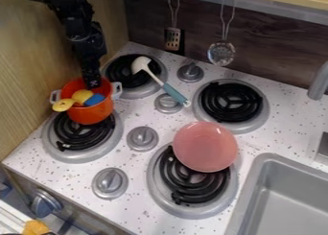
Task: Transfer the orange pot to the lower right burner
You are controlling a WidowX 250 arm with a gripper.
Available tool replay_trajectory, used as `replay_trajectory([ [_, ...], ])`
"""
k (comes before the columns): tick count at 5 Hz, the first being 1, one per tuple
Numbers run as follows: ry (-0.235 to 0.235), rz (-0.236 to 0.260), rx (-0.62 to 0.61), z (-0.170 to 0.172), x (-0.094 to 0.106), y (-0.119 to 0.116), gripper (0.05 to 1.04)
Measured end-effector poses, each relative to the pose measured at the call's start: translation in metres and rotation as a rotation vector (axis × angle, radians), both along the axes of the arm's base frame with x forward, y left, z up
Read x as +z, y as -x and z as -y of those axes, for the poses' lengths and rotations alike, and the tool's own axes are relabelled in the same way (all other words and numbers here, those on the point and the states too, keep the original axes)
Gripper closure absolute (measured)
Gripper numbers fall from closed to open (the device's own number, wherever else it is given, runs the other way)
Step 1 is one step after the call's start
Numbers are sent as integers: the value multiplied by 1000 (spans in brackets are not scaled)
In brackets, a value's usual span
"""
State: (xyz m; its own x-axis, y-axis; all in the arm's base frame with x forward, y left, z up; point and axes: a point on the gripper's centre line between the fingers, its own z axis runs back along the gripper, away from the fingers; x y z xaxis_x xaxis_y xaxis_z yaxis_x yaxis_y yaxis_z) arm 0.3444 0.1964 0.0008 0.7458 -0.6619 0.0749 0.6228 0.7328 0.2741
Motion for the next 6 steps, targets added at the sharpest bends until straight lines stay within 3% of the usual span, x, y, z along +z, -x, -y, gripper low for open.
replay_trajectory([
  [1,12,0,23,-1,-6,5,196],
  [3,34,-3,65,2,-12,12,790],
  [4,39,5,80,2,-12,12,938],
  [6,95,-9,103,7,-11,17,998],
])
